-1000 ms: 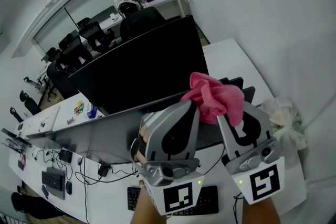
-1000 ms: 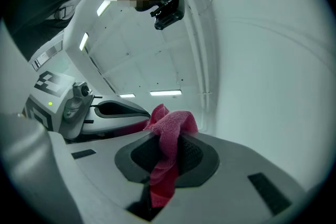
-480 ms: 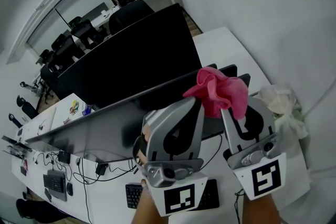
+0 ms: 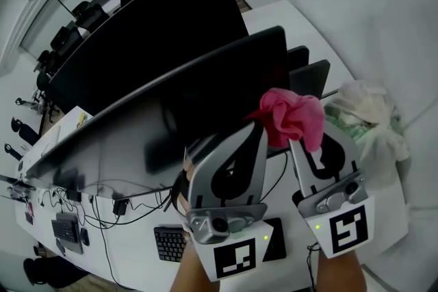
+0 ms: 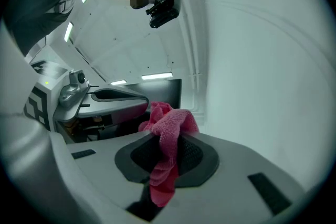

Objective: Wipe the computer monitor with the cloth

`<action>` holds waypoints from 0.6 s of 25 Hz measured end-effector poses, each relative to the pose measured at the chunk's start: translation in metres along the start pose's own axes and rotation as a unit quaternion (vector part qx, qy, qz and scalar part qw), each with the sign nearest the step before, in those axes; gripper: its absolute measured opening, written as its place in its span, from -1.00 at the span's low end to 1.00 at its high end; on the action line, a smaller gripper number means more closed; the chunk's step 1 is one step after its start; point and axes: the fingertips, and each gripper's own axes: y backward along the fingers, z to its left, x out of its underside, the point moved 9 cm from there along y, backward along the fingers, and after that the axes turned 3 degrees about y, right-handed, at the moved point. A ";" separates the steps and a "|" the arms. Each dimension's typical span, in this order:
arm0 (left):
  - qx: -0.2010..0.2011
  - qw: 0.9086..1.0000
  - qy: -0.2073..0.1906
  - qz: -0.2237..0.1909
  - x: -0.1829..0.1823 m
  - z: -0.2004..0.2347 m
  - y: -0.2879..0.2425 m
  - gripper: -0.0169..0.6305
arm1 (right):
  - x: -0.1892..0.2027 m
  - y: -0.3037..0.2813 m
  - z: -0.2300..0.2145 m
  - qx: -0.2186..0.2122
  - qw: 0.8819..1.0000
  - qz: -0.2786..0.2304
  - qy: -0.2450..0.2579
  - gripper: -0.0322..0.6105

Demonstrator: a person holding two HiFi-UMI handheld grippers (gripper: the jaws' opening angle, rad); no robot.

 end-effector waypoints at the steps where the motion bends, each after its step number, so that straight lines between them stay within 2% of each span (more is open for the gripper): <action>1: 0.003 1.000 0.004 0.003 0.003 -0.003 -0.001 -0.93 | 0.003 0.001 -0.002 0.000 1.000 0.005 -0.001 -0.70; 5: 0.021 0.999 0.012 0.020 0.017 -0.019 -0.003 -0.93 | 0.021 0.006 -0.004 0.000 1.000 0.026 -0.011 -0.71; 15: 0.048 0.998 0.000 0.041 0.056 -0.068 0.023 -0.93 | 0.084 0.029 0.019 0.011 0.998 0.053 -0.031 -0.71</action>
